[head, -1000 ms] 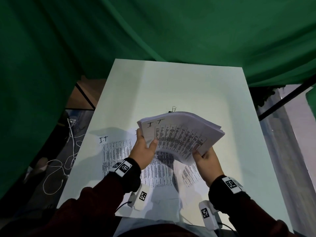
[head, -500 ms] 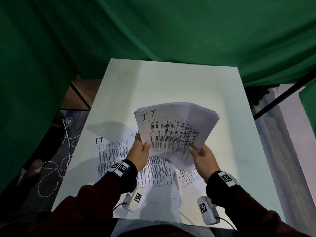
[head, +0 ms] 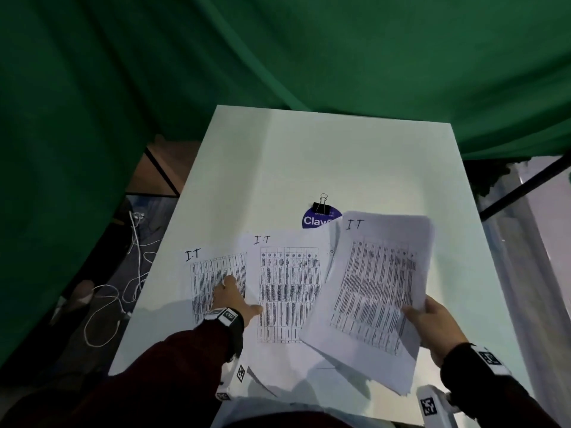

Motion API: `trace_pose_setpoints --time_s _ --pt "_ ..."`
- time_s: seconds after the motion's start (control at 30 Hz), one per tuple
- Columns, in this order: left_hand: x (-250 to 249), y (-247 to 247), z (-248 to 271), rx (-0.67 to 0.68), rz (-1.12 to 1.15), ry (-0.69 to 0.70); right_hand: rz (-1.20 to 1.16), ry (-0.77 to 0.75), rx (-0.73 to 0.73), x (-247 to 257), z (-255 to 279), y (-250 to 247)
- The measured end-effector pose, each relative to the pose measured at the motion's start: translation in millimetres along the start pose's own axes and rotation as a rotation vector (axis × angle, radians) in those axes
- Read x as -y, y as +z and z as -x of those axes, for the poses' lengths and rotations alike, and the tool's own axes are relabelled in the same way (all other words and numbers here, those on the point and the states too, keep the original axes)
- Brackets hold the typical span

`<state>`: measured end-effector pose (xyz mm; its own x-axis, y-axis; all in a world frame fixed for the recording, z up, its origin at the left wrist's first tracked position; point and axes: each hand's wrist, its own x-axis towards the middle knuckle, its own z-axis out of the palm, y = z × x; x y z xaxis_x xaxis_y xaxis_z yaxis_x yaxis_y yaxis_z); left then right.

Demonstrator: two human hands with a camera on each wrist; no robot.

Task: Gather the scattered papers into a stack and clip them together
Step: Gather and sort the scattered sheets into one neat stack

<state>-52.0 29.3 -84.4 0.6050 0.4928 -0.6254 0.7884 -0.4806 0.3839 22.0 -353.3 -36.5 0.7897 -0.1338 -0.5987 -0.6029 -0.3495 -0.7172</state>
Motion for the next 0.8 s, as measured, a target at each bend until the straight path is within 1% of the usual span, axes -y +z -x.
trace_pose_setpoints --time_s 0.07,0.13,0.23,0.3,0.37,0.5,0.63,0.7,0.73,0.8 --pt "-0.1 -0.5 -1.7 0.032 0.031 0.014 -0.023 0.034 0.001 -7.4 3.5 -1.5" --pt "-1.0 -3.1 -1.6 0.038 -0.035 0.053 -0.034 0.048 0.012 -10.4 7.4 -1.9" --pt "-2.4 -9.0 0.2 0.038 -0.13 0.055 -0.057 0.046 0.034 -9.4 11.1 -2.7" --pt "-4.8 -18.0 4.5 -0.009 -0.194 0.074 -0.061 0.047 0.051 -6.3 11.7 -2.5" --pt "-5.1 -29.7 8.8 -0.091 -0.183 0.114 -0.062 0.047 0.072 -2.8 12.5 -2.3" --pt "-3.3 -64.3 20.1 -0.253 0.088 0.202 -0.049 0.039 0.086 3.6 12.4 -1.1" --pt "-4.3 -105.7 34.3 -0.329 0.339 0.205 -0.059 0.029 0.09 7.1 11.9 0.2" --pt "-4.8 -117.9 40.6 -0.336 0.45 0.208 -0.067 0.022 0.101 9.7 12.2 3.5" --pt "-7.3 -119.5 45.1 -0.311 0.508 0.207 -0.067 0.019 0.112 11.8 13.0 5.8" --pt "-17.0 -116.3 57.2 -0.212 0.605 0.224 -0.08 0.014 0.155 18.4 15.3 13.8"
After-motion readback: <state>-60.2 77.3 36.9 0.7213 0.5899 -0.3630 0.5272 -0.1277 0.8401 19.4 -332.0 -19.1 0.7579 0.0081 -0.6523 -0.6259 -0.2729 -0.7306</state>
